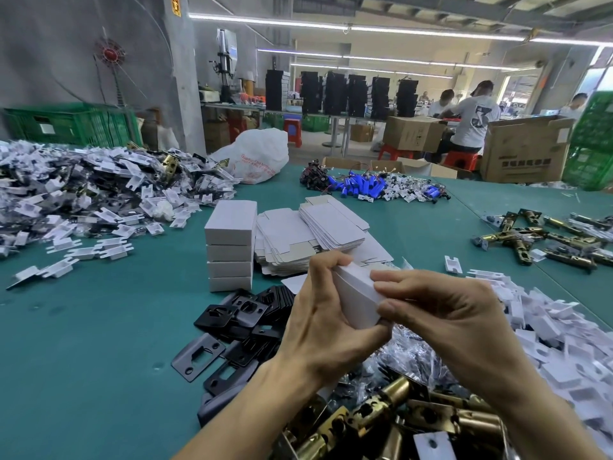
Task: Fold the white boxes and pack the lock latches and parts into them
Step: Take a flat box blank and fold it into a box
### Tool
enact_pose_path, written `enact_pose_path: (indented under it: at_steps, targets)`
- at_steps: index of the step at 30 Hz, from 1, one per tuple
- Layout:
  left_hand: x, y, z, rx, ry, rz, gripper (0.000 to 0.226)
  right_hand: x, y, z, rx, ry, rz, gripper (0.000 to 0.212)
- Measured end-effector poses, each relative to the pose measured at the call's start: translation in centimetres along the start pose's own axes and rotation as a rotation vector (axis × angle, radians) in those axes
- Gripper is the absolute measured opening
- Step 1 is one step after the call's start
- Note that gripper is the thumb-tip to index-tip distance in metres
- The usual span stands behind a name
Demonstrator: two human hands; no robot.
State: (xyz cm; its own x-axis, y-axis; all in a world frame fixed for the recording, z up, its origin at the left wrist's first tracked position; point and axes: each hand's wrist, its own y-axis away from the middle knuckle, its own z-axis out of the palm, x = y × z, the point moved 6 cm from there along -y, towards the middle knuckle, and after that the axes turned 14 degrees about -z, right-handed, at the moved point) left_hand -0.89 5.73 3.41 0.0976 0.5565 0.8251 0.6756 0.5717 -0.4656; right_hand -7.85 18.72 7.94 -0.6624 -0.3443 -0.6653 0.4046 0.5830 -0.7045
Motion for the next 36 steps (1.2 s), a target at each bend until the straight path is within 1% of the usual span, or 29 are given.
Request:
enact_pose_path:
  at_steps: [3, 5, 8, 10, 13, 15, 17, 21, 24, 26, 28, 30, 31, 32, 33, 34, 35, 36]
  targets:
    - [-0.3, 0.0, 0.1, 0.002, 0.023, -0.021, 0.066, -0.2, -0.1, 0.4, -0.100, 0.122, -0.040, 0.029]
    - [-0.5, -0.1, 0.1, 0.002, 0.042, -0.033, 0.064, -0.1, 0.0, 0.5, -0.117, 0.143, -0.038, 0.031]
    - [-0.7, -0.2, 0.1, -0.001, 0.050, -0.046, 0.062, 0.5, 0.2, 0.7, -0.106, 0.116, 0.001, 0.027]
    - [-0.9, -0.2, 0.2, -0.008, 0.065, -0.061, 0.061, 1.0, 0.3, 0.7, -0.081, 0.055, 0.067, 0.024]
    - [-0.9, -0.2, 0.3, -0.014, 0.073, -0.061, 0.062, 1.3, 0.6, 1.3, -0.113, 0.000, 0.152, 0.029]
    - [-0.9, -0.1, 0.3, -0.025, 0.048, -0.045, 0.060, 1.3, 0.7, 1.6, -0.154, 0.011, 0.171, 0.031]
    - [-0.5, 0.0, 0.4, -0.026, 0.012, -0.006, 0.057, 1.3, 0.7, 1.4, -0.141, -0.009, 0.186, 0.031]
    - [-0.1, 0.0, 0.2, 0.003, 0.025, 0.049, 0.051, 1.3, 0.7, 1.0, -0.141, -0.008, 0.191, 0.024]
    - [0.1, -0.1, -0.1, 0.030, 0.064, 0.051, 0.053, 1.0, 0.6, 1.4, -0.176, 0.063, 0.151, 0.017]
    - [0.6, -0.2, -0.5, 0.053, 0.072, 0.099, 0.056, 1.0, 0.6, 1.6, -0.189, 0.100, 0.135, 0.022]
    - [0.9, -0.4, -0.6, 0.044, 0.040, 0.132, 0.067, 0.9, 0.6, 1.5, -0.144, 0.086, 0.119, 0.029]
    - [1.3, -0.6, -0.6, 0.032, -0.037, 0.122, 0.085, 0.6, 0.3, 0.8, -0.051, 0.091, 0.087, 0.031]
    - [1.4, -0.7, -0.8, 0.053, -0.068, 0.105, 0.092, 0.4, 0.1, 0.1, 0.008, 0.108, 0.078, 0.034]
    - [1.4, -0.8, -1.1, 0.096, -0.080, 0.079, 0.094, 0.4, 0.0, -0.6, 0.070, 0.126, 0.071, 0.040]
    - [1.4, -0.9, -1.5, 0.154, -0.068, 0.043, 0.088, 0.3, -0.1, -1.4, 0.128, 0.148, 0.056, 0.046]
    - [1.3, -1.0, -2.0, 0.201, -0.016, -0.017, 0.077, 0.3, -0.2, -2.2, 0.178, 0.176, 0.032, 0.054]
    - [1.1, -1.3, -2.4, 0.203, 0.084, -0.116, 0.066, 0.2, -0.2, -2.9, 0.215, 0.197, 0.004, 0.061]
    - [0.5, -1.6, -2.3, 0.128, 0.221, -0.267, 0.064, 0.0, -0.2, -3.2, 0.236, 0.197, -0.024, 0.064]
